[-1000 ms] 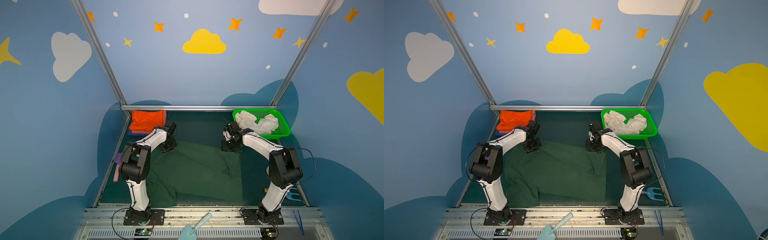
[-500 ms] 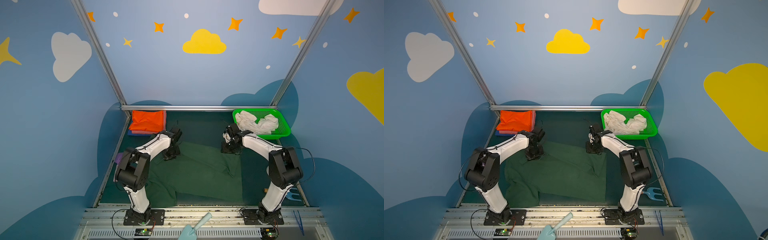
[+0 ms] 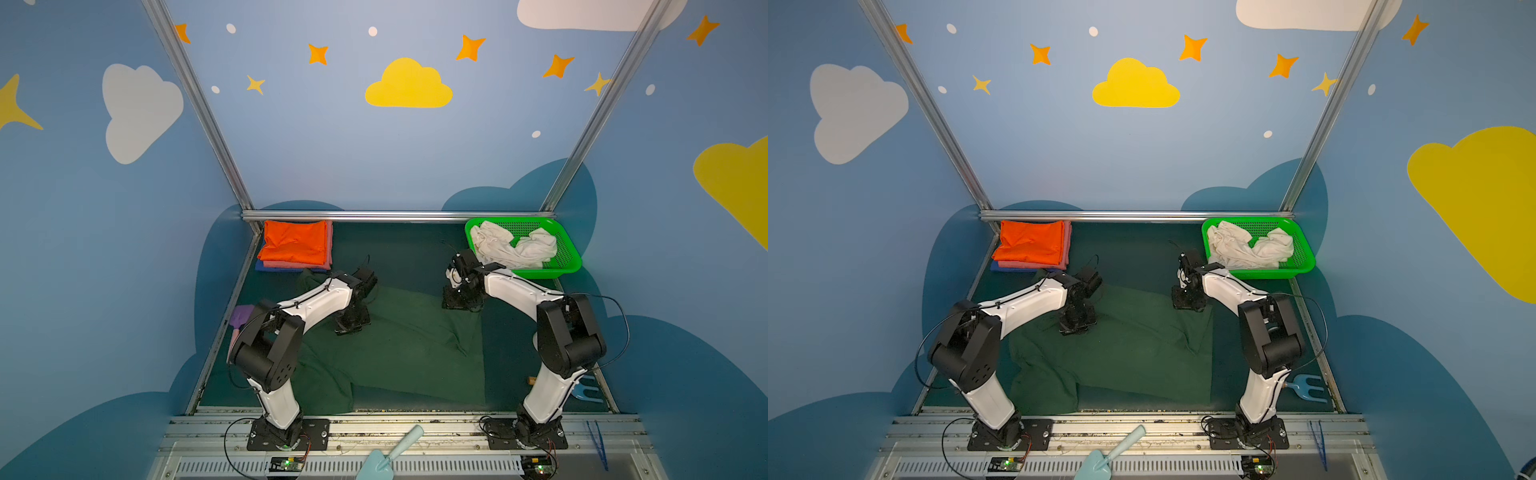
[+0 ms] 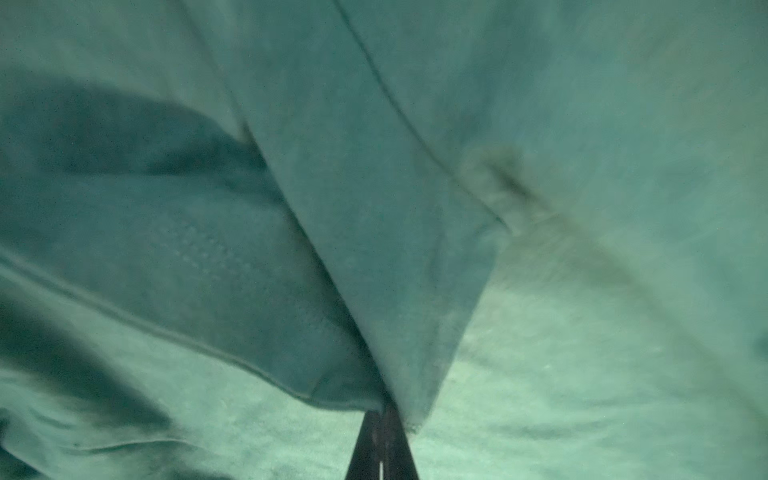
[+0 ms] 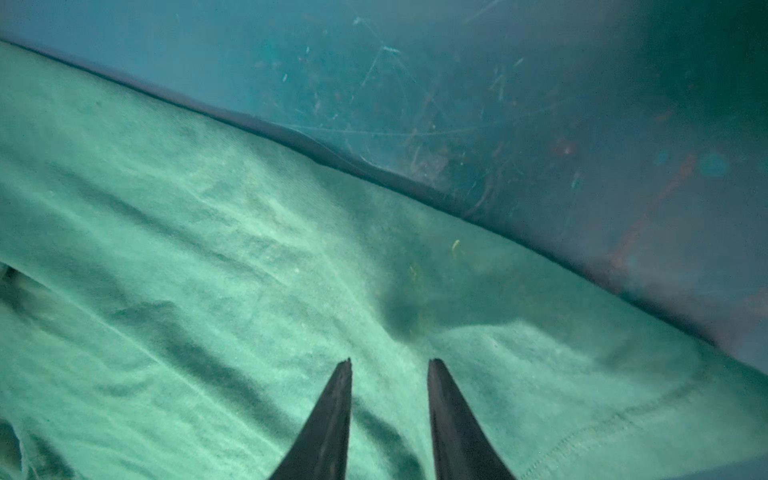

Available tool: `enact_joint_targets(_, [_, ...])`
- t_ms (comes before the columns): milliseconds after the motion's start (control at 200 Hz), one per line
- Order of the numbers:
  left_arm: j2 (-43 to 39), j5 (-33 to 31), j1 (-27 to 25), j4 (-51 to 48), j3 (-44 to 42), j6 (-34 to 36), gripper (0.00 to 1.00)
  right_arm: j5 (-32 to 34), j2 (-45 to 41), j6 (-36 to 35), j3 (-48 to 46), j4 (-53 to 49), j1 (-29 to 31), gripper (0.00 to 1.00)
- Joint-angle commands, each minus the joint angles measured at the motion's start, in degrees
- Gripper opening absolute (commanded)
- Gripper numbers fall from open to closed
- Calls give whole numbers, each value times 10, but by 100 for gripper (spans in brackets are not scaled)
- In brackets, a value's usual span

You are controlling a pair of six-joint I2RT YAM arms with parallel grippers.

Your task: Fold and stack the t-shirts

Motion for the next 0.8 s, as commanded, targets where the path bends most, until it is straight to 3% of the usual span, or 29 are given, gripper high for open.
enact_joint_targets(0, [-5, 18, -11, -4, -11, -30, 5, -5, -21, 1, -9, 1, -2, 33])
enact_joint_targets(180, [-2, 25, -31, -2, -14, -44, 20, -8, -19, 1, -14, 4, -2, 33])
enact_joint_targets(436, [-42, 22, -42, -15, -6, -46, 32, -7, -22, 2, -16, 5, -2, 34])
enact_joint_targets(541, [-74, -13, -38, -41, 7, -44, 44, -10, -27, 2, -16, 2, -1, 33])
enact_joint_targets(631, [-100, -50, -18, -66, 21, -39, 55, -12, -35, 3, -21, 0, -1, 34])
enact_joint_targets(706, [-118, -85, 16, -77, 21, -38, 56, -11, -43, 3, -24, -1, -2, 33])
enact_joint_targets(796, [-130, -84, 82, -68, 20, -11, 56, -11, -49, 4, -27, -2, -1, 34])
